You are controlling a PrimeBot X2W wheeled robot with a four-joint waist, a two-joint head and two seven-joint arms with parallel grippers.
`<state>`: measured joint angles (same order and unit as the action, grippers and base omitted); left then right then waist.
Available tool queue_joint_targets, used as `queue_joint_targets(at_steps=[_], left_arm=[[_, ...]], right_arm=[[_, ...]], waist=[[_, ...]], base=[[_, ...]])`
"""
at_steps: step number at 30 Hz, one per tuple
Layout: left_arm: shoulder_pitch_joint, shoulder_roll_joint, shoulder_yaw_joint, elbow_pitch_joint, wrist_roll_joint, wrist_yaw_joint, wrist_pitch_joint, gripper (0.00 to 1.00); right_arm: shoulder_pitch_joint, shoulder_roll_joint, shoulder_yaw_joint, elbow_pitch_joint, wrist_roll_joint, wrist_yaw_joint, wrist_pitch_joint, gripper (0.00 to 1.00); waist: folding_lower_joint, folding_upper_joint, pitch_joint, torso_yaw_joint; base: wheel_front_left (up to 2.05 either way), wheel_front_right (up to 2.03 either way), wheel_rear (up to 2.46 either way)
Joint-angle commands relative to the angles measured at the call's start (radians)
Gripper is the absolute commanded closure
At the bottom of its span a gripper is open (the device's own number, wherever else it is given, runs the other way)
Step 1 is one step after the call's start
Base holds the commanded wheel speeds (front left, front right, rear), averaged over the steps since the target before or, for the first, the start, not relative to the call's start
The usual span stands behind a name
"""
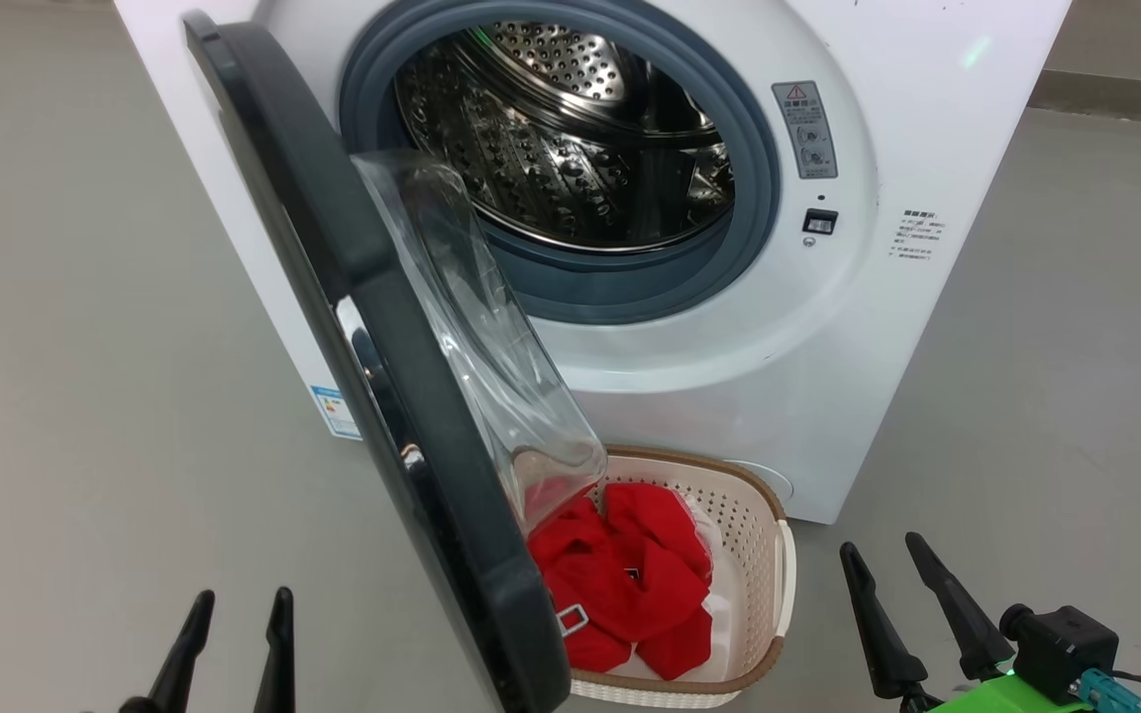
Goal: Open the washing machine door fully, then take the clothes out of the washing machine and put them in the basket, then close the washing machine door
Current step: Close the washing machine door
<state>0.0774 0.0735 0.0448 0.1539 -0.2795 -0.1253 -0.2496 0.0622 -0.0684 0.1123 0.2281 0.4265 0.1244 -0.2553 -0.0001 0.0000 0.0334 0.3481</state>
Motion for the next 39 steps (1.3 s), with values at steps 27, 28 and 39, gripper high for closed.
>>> queue_joint_targets(at_steps=[27,28,39], left_arm=[[0.031,-0.023,0.046,-0.074,0.059,0.006,-0.012,0.00],[0.030,-0.023,0.046,-0.077,0.048,0.005,-0.012,0.00],[0.002,-0.023,0.035,-0.088,-0.183,-0.005,-0.012,1.00]], right_arm=[[-0.035,-0.018,0.026,-0.023,-0.011,0.006,-0.006,0.00],[-0.035,-0.017,0.026,-0.022,-0.011,0.006,-0.006,0.00],[-0.035,-0.016,0.031,-0.020,-0.010,0.006,-0.006,0.00]], waist=[[0.0001,0.0000,-0.001,0.001],[0.0001,0.0000,-0.001,0.001],[0.0001,0.0000,-0.001,-0.003]], base=[[0.00,0.00,0.00],[0.00,0.00,0.00],[0.00,0.00,0.00]])
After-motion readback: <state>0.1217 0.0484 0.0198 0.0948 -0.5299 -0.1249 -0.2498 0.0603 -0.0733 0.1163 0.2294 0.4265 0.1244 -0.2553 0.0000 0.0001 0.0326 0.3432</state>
